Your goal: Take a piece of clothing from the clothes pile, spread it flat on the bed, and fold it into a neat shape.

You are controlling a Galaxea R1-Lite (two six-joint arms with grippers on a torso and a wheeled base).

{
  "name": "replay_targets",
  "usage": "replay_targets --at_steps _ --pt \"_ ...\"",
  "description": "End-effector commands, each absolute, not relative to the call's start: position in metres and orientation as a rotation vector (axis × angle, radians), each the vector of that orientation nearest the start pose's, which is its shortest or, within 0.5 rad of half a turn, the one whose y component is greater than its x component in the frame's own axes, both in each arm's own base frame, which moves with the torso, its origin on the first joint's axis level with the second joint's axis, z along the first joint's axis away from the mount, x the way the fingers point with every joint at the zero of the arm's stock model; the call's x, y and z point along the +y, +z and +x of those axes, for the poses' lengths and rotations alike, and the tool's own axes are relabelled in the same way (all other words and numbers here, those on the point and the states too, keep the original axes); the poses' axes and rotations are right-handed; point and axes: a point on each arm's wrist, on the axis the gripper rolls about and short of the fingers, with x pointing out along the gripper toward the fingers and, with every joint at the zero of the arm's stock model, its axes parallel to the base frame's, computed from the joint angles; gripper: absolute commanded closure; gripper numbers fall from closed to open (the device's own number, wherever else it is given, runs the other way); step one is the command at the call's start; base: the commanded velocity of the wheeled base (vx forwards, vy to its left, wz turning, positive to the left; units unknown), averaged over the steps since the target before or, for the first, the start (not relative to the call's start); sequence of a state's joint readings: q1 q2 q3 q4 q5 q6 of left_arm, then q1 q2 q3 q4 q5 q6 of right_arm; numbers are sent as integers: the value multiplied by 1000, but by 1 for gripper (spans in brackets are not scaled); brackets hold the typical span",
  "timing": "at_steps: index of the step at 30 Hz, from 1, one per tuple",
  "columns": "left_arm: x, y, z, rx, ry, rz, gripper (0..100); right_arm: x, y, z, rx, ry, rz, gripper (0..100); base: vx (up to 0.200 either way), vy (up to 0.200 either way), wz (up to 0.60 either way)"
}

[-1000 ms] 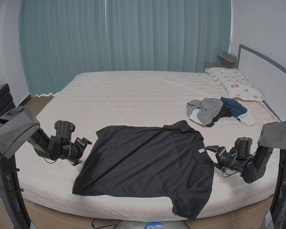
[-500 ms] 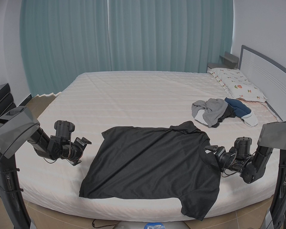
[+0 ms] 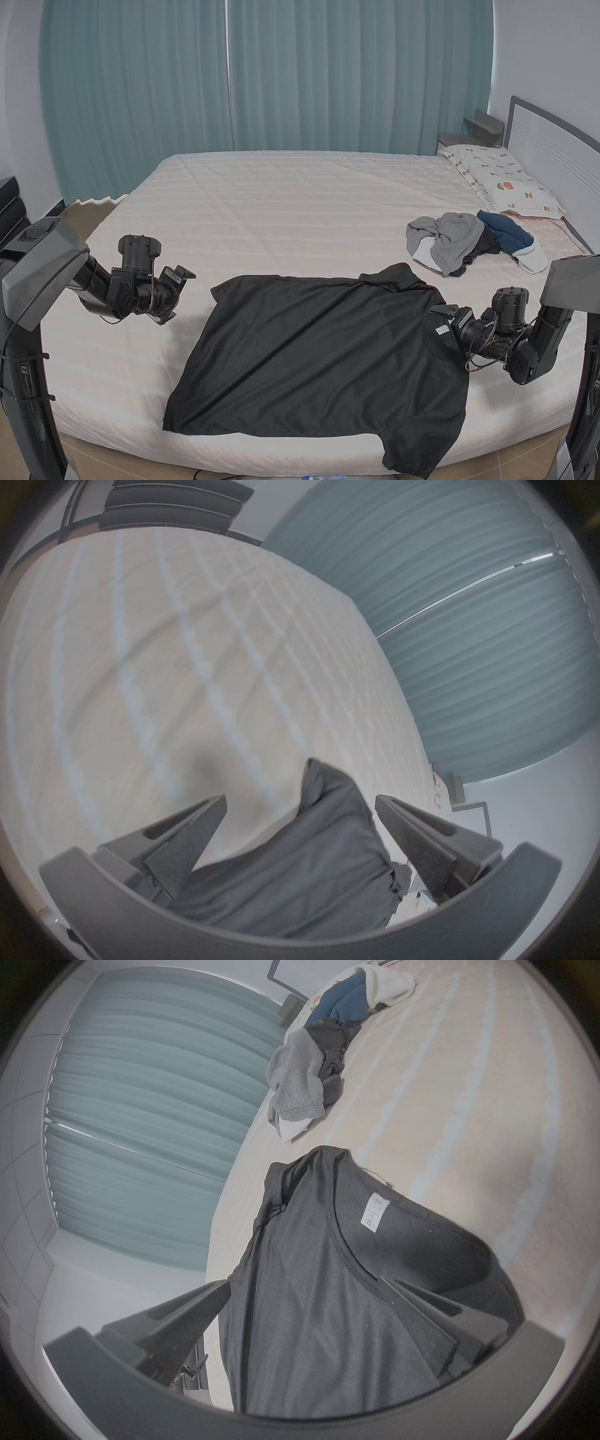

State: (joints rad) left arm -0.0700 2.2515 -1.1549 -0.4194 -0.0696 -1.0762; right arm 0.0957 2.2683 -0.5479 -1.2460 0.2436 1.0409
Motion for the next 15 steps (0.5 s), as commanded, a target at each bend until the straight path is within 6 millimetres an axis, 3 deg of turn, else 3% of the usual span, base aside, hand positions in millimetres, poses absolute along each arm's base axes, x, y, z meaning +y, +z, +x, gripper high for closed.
replay_targets --at_steps 1,5,6,10,15 --pt "-38 35 448 649 210 -1023 0 37 -3 329 615 51 1046 0 0 0 0" --pt "-46 29 465 631 177 -1011 0 37 -3 329 616 52 1046 0 0 0 0" --pt "-56 18 475 632 150 -974 0 38 -3 330 616 52 1045 0 0 0 0" --pt "-67 5 485 630 108 -892 0 38 -4 330 619 52 1045 0 0 0 0" --pt "-75 11 499 595 78 -891 0 39 -11 332 631 46 1039 0 0 0 0"
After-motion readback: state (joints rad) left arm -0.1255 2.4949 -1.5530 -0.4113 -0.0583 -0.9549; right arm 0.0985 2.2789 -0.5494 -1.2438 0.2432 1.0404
